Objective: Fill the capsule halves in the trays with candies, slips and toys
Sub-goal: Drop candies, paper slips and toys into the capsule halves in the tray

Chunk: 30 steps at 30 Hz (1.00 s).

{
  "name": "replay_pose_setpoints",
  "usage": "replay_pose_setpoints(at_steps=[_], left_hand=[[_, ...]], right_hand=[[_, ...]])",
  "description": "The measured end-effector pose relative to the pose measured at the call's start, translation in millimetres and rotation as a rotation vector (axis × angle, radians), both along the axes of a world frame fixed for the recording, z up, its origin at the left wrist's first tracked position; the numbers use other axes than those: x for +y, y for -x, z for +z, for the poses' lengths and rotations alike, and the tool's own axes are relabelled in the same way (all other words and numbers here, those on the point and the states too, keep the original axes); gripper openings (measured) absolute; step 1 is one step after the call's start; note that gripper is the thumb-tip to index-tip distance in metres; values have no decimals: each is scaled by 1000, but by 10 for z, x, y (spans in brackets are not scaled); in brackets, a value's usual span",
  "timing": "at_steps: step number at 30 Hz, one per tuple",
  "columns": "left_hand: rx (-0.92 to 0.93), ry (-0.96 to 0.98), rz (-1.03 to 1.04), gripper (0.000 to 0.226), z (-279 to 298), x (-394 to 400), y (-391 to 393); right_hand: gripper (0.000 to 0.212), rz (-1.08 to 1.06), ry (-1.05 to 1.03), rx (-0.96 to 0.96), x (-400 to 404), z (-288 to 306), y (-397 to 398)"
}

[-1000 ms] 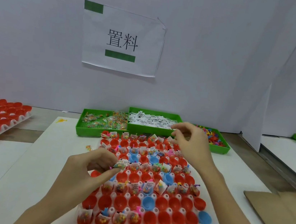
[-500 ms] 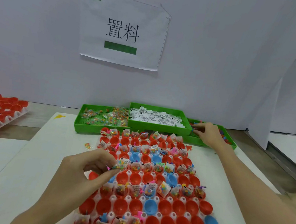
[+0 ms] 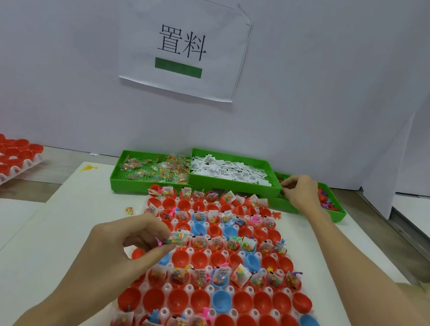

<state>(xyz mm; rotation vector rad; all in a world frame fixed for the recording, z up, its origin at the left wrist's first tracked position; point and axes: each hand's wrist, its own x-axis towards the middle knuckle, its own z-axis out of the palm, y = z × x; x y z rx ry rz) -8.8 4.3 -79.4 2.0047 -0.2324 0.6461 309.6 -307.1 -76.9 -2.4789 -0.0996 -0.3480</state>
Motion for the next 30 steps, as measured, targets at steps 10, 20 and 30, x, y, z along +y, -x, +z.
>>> replay_pose_setpoints(at_steps=[10,20,30], left_hand=[[8,13,1,13,13,9,6],[23,63,-86,17,-9,-138,48],[8,-46,-147,12,36,-345,134]], right_hand=[[13,-14,-460,-123,-148,167,568],[19,427,-631,11,382,332,2128],[13,848,-315,56,601,288,2564]])
